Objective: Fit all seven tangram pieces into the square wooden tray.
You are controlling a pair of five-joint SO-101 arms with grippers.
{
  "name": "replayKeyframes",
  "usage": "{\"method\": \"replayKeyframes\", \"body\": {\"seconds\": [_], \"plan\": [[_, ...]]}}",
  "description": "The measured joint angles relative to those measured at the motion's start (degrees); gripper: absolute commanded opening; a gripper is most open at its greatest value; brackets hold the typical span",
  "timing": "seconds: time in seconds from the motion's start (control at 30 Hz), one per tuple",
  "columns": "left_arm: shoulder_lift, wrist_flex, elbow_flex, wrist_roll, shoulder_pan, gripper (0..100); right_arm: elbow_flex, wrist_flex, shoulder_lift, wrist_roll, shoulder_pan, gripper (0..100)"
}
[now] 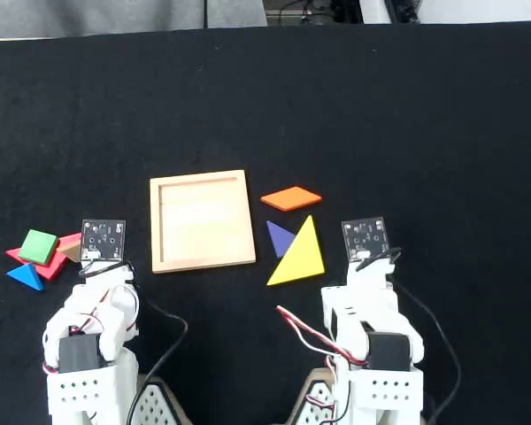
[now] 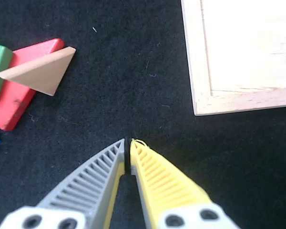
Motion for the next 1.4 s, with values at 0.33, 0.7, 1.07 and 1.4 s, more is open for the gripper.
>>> {"method": "replayKeyframes", "body": {"seconds": [0.33,0.7,1.07,1.4], "plan": [[0.0,0.0,0.0,0.0,0.0,3,0.0,0.0,0.0,0.0,-0.09,1.1],[0.0,0.0,0.0,0.0,0.0,3,0.0,0.0,0.0,0.0,-0.35,1.1],[0.0,0.0,0.0,0.0,0.0,3,0.0,-9.93,0.0,-0.09,-3.6,1.2],[0.0,0.0,0.0,0.0,-0.35,3,0.0,-23.47,0.0,6.15,-3.87,13.6]]}}
